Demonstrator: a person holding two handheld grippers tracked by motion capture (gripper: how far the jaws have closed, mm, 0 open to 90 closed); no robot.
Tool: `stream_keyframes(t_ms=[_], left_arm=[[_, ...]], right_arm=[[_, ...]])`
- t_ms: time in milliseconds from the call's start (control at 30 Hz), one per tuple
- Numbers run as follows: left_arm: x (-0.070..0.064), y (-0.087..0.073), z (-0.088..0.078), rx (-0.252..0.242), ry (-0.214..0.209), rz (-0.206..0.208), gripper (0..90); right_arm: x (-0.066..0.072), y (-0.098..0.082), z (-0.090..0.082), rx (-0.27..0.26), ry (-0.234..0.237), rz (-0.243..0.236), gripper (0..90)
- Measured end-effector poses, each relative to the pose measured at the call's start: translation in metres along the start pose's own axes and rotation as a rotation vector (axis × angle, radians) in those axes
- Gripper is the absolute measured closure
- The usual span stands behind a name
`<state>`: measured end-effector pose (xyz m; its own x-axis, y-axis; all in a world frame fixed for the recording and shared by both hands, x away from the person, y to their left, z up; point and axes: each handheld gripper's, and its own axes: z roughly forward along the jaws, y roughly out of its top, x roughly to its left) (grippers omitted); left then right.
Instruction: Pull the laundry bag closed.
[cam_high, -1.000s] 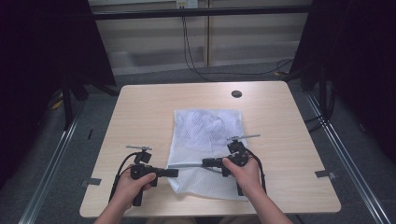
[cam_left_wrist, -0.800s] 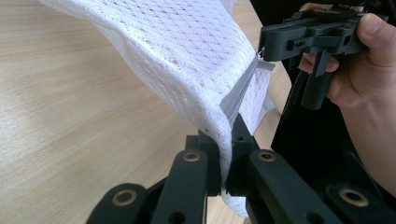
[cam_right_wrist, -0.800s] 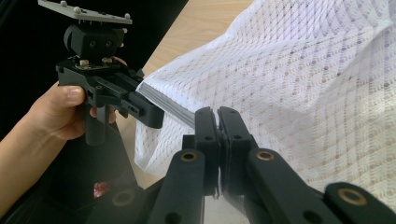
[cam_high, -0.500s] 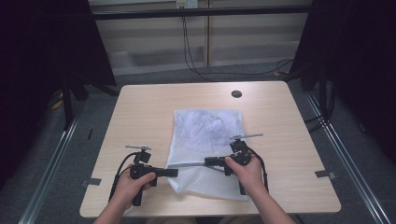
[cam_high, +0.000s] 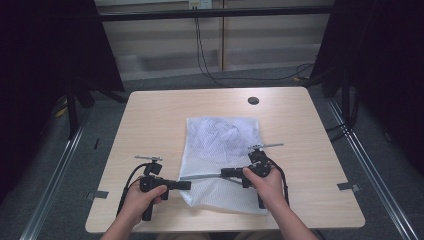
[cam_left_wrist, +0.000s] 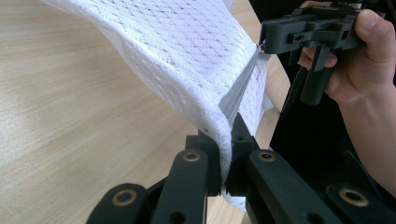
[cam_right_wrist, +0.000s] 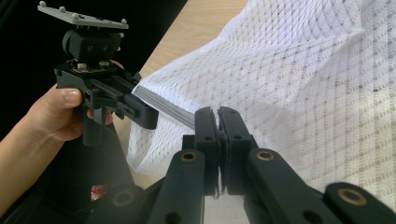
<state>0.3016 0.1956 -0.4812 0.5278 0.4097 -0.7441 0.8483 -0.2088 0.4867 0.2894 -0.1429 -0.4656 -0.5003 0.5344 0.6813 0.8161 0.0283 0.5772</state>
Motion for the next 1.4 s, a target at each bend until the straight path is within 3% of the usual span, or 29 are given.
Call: stream_keyframes(t_ms=[867,1400], left_arm=[[0.0,0.0,-0.001,0.003,0.005,0.002,88.0],[0.0,0.0,-0.001,0.003,-0.002,-0.004,87.9]], right_arm=[[-0.005,-0.002,-0.006,-0.002,-0.008,0.002,87.4],[-0.013,-0.005,-0.02,-0.014,-0.026,0.016,87.4]])
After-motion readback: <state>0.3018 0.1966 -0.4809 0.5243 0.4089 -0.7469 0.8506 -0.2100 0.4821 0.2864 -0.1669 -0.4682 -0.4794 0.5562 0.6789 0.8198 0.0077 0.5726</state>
